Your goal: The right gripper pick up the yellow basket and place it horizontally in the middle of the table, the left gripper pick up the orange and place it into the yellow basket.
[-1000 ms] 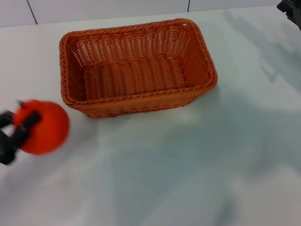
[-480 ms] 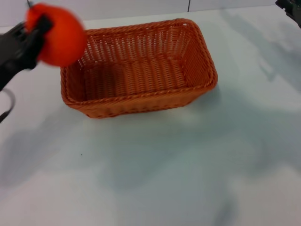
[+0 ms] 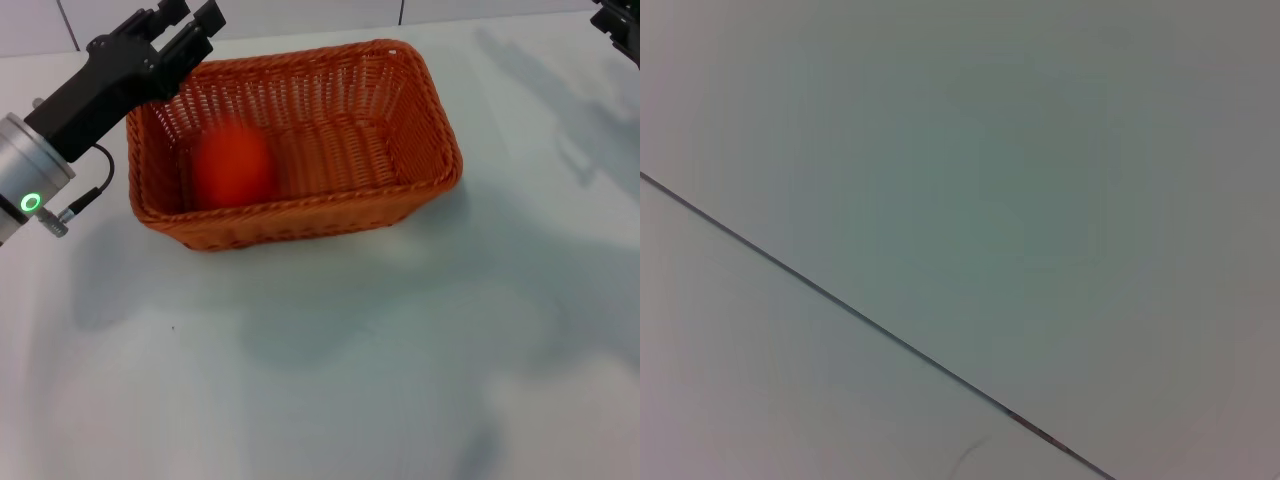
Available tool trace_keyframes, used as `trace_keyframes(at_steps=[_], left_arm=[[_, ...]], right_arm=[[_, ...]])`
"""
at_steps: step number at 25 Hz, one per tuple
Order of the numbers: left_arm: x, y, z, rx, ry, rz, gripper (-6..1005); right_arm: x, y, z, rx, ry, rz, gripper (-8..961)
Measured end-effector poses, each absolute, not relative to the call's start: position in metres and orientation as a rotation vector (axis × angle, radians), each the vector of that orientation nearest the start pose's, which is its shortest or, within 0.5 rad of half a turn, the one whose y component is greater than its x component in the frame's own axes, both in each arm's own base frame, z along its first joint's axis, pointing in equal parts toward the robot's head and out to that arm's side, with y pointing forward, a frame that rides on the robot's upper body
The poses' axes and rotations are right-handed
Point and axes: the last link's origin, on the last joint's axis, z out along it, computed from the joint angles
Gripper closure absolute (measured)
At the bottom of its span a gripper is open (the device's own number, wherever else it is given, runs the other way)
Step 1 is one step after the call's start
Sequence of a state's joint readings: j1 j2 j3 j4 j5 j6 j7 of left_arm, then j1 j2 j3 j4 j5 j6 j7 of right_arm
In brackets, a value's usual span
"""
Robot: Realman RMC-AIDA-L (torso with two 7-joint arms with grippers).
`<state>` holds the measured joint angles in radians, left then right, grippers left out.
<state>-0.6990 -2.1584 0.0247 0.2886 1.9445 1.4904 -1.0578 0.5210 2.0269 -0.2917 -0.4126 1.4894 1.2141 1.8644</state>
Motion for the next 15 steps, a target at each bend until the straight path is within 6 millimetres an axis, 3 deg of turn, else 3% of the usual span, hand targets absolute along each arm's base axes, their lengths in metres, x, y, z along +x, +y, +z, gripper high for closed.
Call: trace_keyframes(at_steps=[8,11,15], left_arm=[[-0.235,0.359,-0.009,-2.027,-0.682,-1.345,266],[-0.241,0.353,-0.005,-1.956,-0.671,-1.378,248],[-0.258,0.330,0.005,-1.768,-0.615,-1.436,237]], right_arm=[[0.340,0.361,0.072,-1.363,-1.410,-0.730,360],[0.346,0.354,0.075,-1.352,-1.395,-0.753,361],[0.350,0.343,0.084,-1.262,-1.437,-0.808,362]])
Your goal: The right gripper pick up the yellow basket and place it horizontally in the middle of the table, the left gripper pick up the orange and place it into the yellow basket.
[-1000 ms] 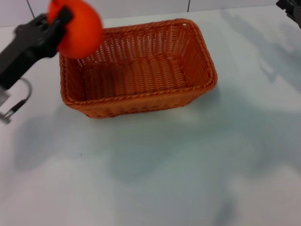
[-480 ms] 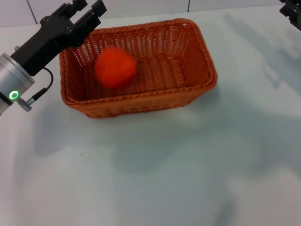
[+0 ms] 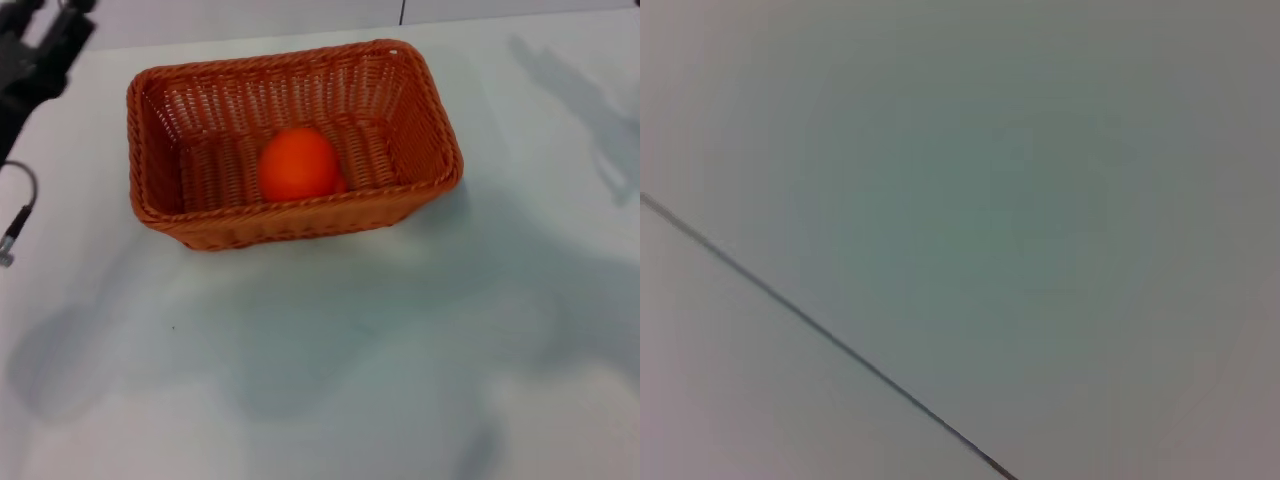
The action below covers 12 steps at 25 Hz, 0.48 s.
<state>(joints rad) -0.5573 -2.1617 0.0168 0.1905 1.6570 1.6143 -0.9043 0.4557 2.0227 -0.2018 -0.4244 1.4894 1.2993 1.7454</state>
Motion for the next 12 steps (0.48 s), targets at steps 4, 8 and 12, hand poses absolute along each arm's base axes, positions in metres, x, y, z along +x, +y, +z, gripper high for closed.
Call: trace_keyframes(at_steps=[4,8,12], left_arm=[[-0.272,0.312,0.010,-1.636,-0.579,-1.441,238],[-0.286,0.299,0.016,-1.571,-0.587,-1.419,239],[-0.294,0.292,0.017,-1.549,-0.603,-1.404,240]], right_arm=[[0.356,0.328,0.100,-1.091,-1.511,-0.937,363],[0.362,0.308,0.113,-0.917,-1.537,-1.092,364],[0.369,0.289,0.117,-0.750,-1.525,-1.294,365]])
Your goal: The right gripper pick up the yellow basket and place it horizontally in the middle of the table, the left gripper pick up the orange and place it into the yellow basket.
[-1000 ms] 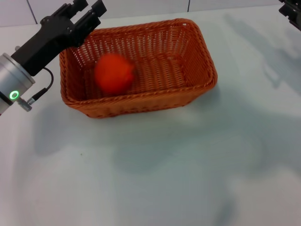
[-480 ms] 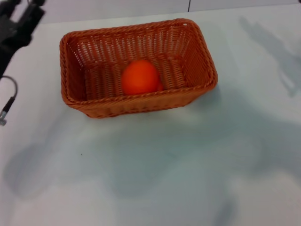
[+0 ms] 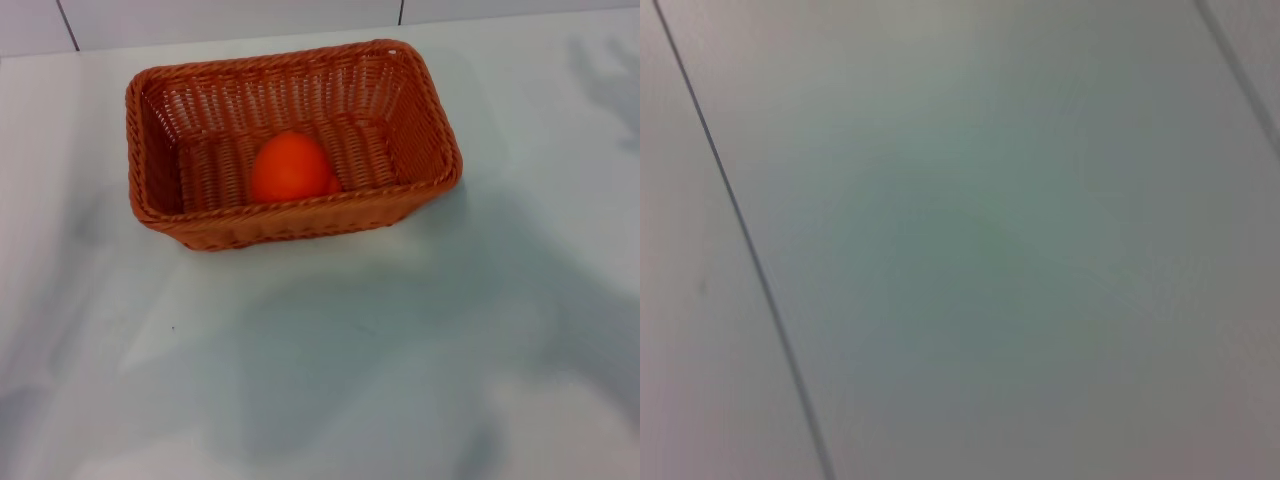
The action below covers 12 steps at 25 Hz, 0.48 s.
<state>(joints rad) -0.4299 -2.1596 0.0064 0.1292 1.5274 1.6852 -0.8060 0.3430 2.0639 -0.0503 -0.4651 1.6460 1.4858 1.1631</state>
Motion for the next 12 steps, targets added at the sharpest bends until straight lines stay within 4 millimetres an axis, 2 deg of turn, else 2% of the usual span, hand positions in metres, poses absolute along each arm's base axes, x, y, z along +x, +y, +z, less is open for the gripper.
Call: trace_keyframes(at_steps=[12], left_arm=[[-0.294,0.298,0.010,-1.545,-0.652,-1.382,245]], right_arm=[[0.392,0.264,0.114,-0.590,-1.435,-1.741,371]])
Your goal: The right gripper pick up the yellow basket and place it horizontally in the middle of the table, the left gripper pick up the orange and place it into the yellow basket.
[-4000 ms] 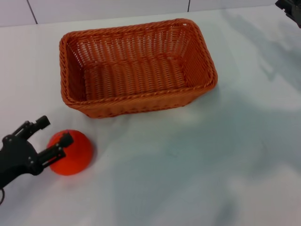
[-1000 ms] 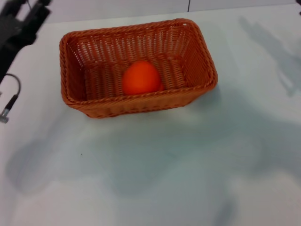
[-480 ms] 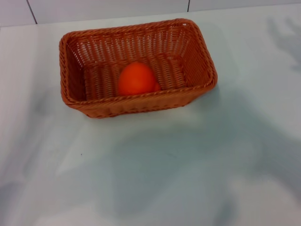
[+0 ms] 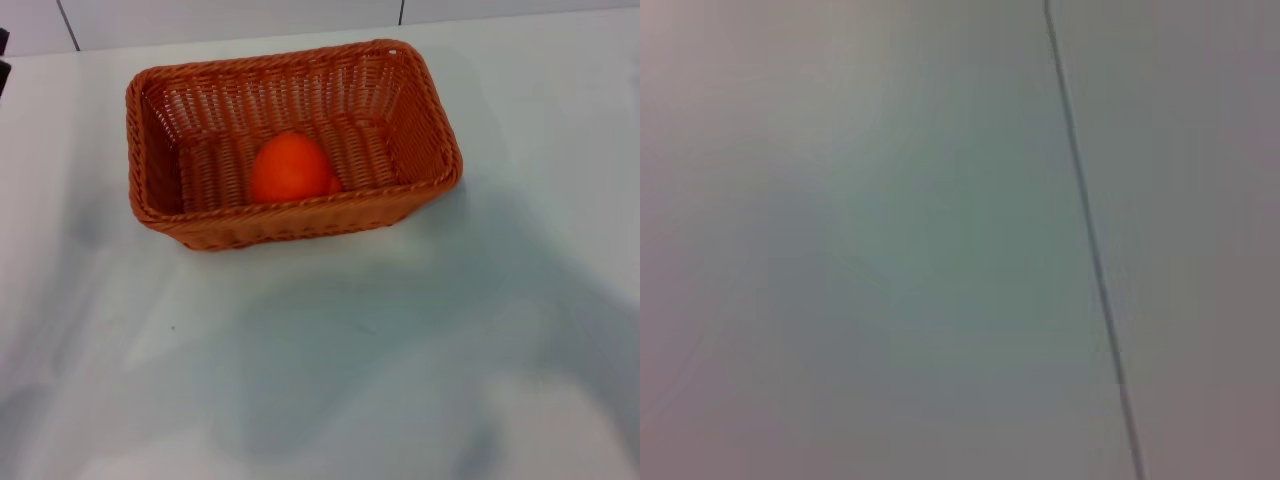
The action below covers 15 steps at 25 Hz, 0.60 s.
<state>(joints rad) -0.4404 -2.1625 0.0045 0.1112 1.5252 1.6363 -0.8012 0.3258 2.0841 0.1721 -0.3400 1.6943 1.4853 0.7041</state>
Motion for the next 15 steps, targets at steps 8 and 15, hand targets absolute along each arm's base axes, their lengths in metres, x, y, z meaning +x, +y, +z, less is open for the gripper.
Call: trace_keyframes(at_steps=[8,15], left_arm=[[-0.290,0.303,0.005,-1.556,-0.669,-1.383,249],[-0.283,0.301,-0.001,-1.566,-0.614,-1.374,250]], right_arm=[[0.400,0.260,0.118,-0.598,-1.364,-1.833,370],[0.399,0.263,0.114,-0.581,-1.351,-1.876,371]])
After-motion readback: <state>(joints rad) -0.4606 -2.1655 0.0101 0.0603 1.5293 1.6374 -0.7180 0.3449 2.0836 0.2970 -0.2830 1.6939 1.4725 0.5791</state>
